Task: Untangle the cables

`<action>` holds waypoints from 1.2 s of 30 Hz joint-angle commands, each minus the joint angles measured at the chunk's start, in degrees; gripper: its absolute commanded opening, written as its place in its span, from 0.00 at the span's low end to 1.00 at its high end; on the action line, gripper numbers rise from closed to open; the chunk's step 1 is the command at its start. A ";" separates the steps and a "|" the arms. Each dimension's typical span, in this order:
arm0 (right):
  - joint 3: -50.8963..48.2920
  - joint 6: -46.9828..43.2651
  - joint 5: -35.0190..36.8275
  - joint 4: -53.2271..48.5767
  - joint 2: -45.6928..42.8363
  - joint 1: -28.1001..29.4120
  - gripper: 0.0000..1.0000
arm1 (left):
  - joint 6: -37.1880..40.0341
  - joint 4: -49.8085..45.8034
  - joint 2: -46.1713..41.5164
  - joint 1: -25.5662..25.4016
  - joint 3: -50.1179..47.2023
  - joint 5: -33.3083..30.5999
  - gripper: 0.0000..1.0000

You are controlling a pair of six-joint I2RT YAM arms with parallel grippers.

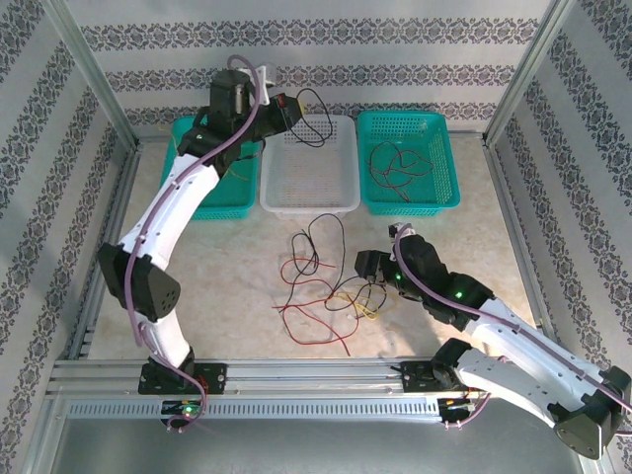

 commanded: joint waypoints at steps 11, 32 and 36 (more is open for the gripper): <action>6.63 -3.71 3.52 -9.26 -2.99 -1.85 0.58 | 0.11 5.89 -3.31 0.27 -14.48 1.76 0.58; 5.56 -6.97 1.88 -0.82 12.63 -3.85 0.59 | 0.73 9.42 -34.92 -8.51 -67.75 -6.66 0.42; 5.28 -9.42 -2.44 5.75 20.57 -4.00 0.61 | 1.53 6.86 -39.29 -8.53 -68.64 -10.58 0.47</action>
